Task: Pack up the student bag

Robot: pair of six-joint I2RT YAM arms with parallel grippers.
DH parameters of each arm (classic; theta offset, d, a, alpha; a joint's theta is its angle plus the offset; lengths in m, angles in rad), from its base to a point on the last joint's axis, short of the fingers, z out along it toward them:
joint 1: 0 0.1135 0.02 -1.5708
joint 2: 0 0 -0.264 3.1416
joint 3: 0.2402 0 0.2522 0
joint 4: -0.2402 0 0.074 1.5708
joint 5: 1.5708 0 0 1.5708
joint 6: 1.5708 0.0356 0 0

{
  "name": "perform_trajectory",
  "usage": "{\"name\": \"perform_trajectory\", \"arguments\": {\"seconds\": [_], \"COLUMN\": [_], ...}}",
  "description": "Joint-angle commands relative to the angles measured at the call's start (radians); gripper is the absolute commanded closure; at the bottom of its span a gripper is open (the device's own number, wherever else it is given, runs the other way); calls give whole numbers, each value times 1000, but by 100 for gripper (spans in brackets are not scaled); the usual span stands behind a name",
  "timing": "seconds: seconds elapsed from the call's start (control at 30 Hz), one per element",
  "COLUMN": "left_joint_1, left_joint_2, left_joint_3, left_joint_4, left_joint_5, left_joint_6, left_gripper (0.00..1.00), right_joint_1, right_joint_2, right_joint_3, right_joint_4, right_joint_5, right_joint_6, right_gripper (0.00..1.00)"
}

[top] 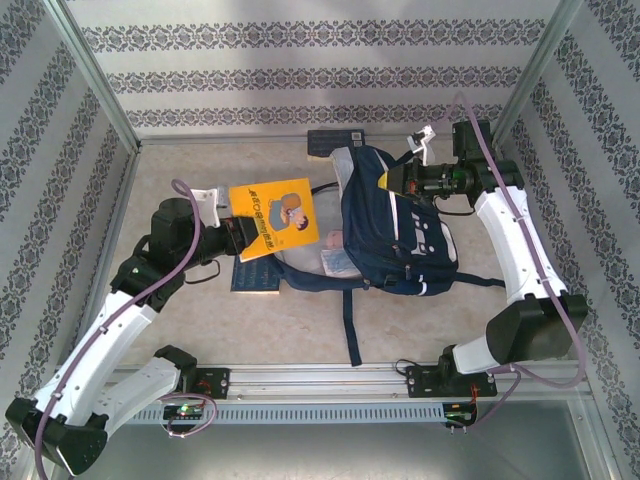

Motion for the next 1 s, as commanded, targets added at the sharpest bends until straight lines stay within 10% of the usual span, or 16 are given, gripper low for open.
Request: {"name": "perform_trajectory", "arguments": {"seconds": [0.0, 0.77, 0.97], "left_joint_1": [-5, -127, -242], "left_joint_2": [29, 723, 878], "left_joint_3": [-48, 22, 266], "left_joint_4": [293, 963, 691], "left_joint_5": [139, 345, 373], "left_joint_6": [-197, -594, -424], "left_gripper": [100, 100, 100], "right_joint_1": [-14, 24, 48], "right_joint_2": [-62, -79, -67], "right_joint_3": [0, -50, -41], "right_joint_4": [208, 462, 454], "right_joint_5": [-160, -291, -266], "right_joint_6": [65, 284, 281], "right_gripper": [100, 100, 100]}}
